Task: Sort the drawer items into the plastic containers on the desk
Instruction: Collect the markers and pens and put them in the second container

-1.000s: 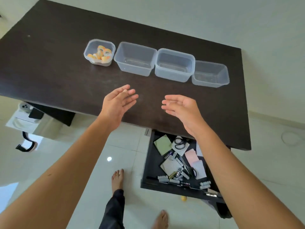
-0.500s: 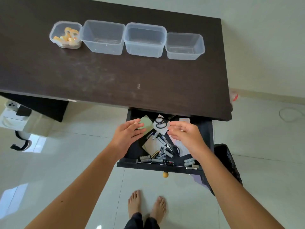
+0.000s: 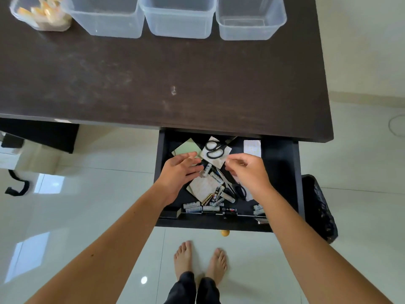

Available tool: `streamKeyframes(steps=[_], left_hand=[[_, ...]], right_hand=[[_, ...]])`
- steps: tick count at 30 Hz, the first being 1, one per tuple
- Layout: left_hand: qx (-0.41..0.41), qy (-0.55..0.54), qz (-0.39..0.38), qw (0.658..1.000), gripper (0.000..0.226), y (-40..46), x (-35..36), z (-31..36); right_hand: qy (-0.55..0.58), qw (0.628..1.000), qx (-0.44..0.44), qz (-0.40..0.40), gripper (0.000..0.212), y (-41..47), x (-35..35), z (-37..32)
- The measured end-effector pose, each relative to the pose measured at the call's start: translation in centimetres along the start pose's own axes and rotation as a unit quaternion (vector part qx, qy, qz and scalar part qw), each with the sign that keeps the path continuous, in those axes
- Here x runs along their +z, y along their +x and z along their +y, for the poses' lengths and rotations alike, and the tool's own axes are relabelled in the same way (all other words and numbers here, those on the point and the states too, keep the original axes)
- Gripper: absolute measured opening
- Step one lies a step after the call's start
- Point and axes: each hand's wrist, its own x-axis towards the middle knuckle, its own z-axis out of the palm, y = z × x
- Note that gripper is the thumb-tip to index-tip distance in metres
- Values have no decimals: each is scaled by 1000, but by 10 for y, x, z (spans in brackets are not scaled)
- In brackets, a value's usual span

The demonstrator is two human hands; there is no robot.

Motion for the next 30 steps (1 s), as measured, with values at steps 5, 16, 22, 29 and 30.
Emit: streamKeyframes(steps=[5,16,22,29,30], left_hand=[[-15,-5,1,1000,25,5,-1,-3],[-22,21,-4,1000,32,8,-7,-13],[-22,25,-3,999,30,4,-8,-15],[-17,17,-1,1000,32,0,-9,-17],[-16,18,-2,1000,33,0,-9,-18]], right_hand=[[-6,1000,8,27,11,17,19,-2],[-42,999,-8,14,10,15,16,7],[-120,991,-51,-33,23,6,11,16],[-209,974,-86,-31,25,0,7,17],[-226,969,-97,-33,26,-1,9,17]])
